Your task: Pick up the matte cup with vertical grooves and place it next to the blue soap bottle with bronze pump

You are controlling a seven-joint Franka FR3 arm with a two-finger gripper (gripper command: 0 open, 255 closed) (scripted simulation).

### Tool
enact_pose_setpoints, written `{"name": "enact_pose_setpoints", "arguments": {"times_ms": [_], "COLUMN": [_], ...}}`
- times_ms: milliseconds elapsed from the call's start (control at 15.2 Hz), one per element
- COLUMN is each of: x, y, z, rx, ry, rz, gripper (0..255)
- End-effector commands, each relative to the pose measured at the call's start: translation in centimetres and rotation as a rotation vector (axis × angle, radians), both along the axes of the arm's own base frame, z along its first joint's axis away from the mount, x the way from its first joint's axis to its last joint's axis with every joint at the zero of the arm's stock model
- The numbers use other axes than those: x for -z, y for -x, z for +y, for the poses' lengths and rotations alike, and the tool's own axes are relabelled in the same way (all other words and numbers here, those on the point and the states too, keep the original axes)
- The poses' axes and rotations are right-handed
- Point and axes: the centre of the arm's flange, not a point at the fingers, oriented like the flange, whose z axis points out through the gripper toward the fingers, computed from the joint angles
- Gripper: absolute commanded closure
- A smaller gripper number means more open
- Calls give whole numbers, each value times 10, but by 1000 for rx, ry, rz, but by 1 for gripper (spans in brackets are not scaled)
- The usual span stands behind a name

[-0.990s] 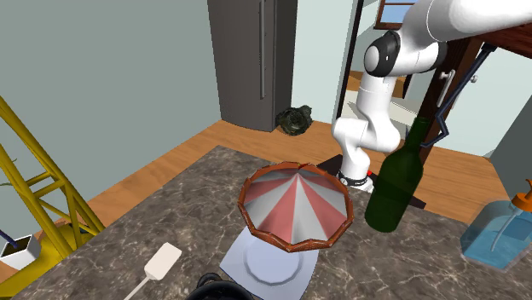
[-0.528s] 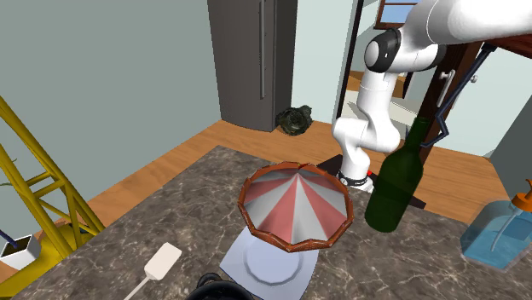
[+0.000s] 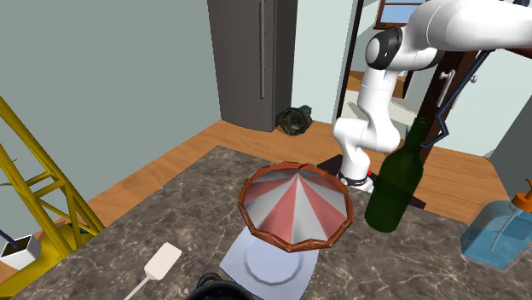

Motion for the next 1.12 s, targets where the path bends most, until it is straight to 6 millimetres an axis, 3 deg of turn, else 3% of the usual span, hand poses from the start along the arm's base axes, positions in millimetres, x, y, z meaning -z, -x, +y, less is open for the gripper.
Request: {"name": "enact_pose_setpoints", "arguments": {"times_ms": [0, 1056], "x": [11, 95], "y": [-1, -1], "z": [-1, -1], "rx": [0, 0], "ry": [-1, -1], "rz": [-1, -1], "gripper": [255, 255]}}
